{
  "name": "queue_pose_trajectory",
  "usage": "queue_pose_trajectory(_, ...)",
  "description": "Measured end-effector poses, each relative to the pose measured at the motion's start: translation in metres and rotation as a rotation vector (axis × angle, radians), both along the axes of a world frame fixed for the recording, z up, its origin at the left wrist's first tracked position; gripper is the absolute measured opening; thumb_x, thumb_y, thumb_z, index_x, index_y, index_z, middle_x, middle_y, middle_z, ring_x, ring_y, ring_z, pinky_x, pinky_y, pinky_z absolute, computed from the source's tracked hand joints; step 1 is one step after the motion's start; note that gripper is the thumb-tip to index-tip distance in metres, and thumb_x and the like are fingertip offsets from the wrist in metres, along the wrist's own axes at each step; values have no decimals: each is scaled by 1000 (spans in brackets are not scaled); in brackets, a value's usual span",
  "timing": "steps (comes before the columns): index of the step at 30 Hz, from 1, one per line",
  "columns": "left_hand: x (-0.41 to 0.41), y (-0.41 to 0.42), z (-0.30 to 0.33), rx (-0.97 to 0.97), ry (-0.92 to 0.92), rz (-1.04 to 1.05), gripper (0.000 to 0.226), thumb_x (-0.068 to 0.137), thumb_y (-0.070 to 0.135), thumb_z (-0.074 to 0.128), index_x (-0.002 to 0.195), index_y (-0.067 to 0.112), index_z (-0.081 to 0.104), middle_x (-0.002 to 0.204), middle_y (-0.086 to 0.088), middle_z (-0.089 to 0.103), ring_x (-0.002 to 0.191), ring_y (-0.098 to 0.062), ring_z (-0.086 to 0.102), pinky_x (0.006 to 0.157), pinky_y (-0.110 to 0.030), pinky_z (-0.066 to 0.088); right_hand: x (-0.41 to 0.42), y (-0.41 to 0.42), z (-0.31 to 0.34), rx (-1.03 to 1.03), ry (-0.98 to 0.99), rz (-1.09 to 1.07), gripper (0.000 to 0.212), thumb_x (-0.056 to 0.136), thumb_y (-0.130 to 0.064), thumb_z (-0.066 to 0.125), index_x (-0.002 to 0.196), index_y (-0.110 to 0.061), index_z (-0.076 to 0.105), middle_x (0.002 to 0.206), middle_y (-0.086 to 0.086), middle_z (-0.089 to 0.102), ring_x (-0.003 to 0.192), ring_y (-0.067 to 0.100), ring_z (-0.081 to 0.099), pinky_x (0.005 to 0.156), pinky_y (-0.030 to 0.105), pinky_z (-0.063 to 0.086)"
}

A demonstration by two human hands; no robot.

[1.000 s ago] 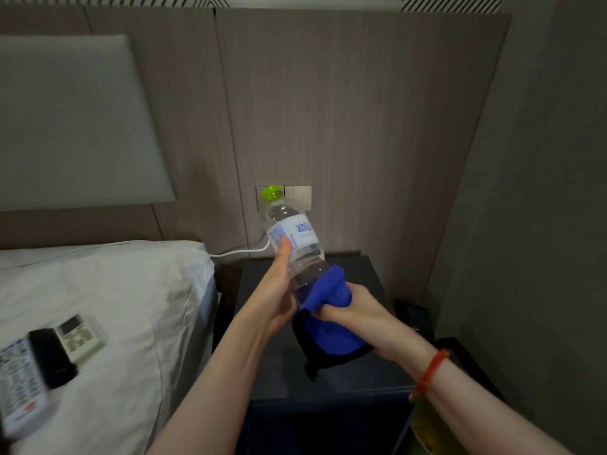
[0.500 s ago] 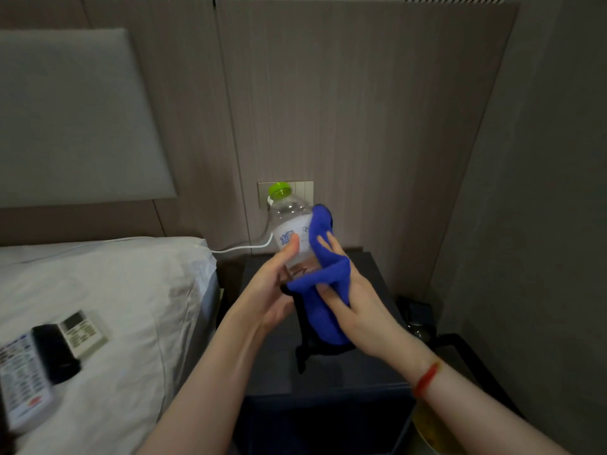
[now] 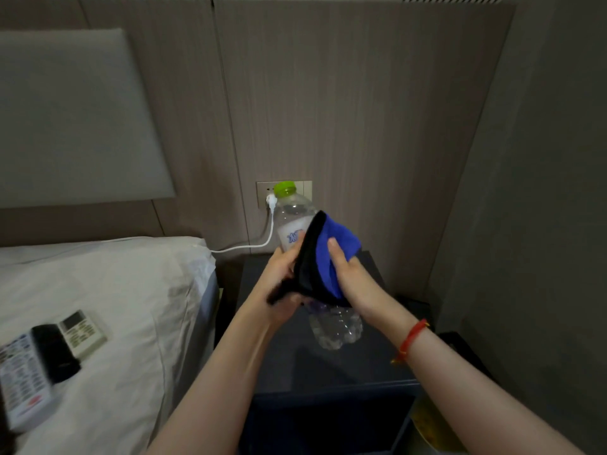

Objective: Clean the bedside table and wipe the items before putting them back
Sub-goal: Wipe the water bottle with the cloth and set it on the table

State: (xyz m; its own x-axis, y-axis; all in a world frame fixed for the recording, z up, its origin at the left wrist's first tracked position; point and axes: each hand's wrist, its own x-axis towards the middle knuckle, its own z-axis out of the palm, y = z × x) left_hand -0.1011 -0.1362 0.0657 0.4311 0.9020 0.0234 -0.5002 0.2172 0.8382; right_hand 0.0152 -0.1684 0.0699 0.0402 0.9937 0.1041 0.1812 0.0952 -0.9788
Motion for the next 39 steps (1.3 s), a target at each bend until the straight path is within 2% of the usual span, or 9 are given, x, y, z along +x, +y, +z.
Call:
queue_pose_trajectory(7,-6,2,-4,-273,-217,135,39,84,37,57,107,5,58,76,-11,74,69,-22,73,59,-32,59,10,-24,-17,264,-585,40,41,86,-44,54,124,-29,47,120,-11,56,109,7,54,93,26,43)
queue_pose_trajectory(12,-9,3,-5,-431,-326,175,55,90,43,50,131,6,45,99,-19,64,87,-32,64,68,-43,52,18,-30,-21,259,72,114,30,80,-27,67,109,-29,59,102,-12,69,96,2,64,76,14,49)
queue_pose_trajectory(17,-7,5,-4,-541,-395,199,59,92,45,47,134,2,43,124,-25,54,110,-38,54,85,-49,45,8,-29,-42,83,543,-33,37,67,-39,64,98,-19,63,89,-1,74,84,13,70,66,20,55)
queue_pose_trajectory(20,-8,6,-8,-551,-362,225,63,93,46,45,137,1,40,137,-25,46,127,-36,45,103,-49,37,5,-26,-40,192,449,-257,18,86,-29,53,81,-15,63,75,-2,70,71,8,67,64,15,53)
queue_pose_trajectory(23,-8,4,-6,-601,-382,205,65,91,48,47,137,2,40,137,-25,45,126,-38,44,95,-51,38,3,-25,-38,243,232,-452,34,93,-22,49,59,-16,46,57,-3,49,50,-2,47,50,15,41)
queue_pose_trajectory(29,-11,3,4,-566,-385,141,60,92,48,45,133,5,42,97,-30,60,84,-39,60,63,-52,47,1,-32,-27,322,164,-48,23,81,-41,51,98,-27,57,96,-8,63,93,1,62,82,12,47)
queue_pose_trajectory(33,-15,6,2,-444,-295,108,61,88,45,51,135,7,43,112,-23,61,93,-33,62,73,-46,51,14,-24,-10,216,5,117,37,83,-34,61,118,-21,57,110,-2,66,102,10,62,89,25,48)
queue_pose_trajectory(36,-13,2,1,-276,-235,90,66,78,38,58,134,5,46,113,-14,62,99,-25,63,87,-38,50,11,-14,-10,175,-306,196,52,91,-26,53,139,-36,34,144,-10,43,130,8,41,110,35,31)
queue_pose_trajectory(39,-9,-2,1,-198,-186,-11,48,84,30,54,128,9,54,108,-9,68,94,-20,68,82,-31,56,-2,-7,-2,259,-290,224,63,93,-10,47,142,-38,18,154,-17,9,142,4,11,118,32,10)
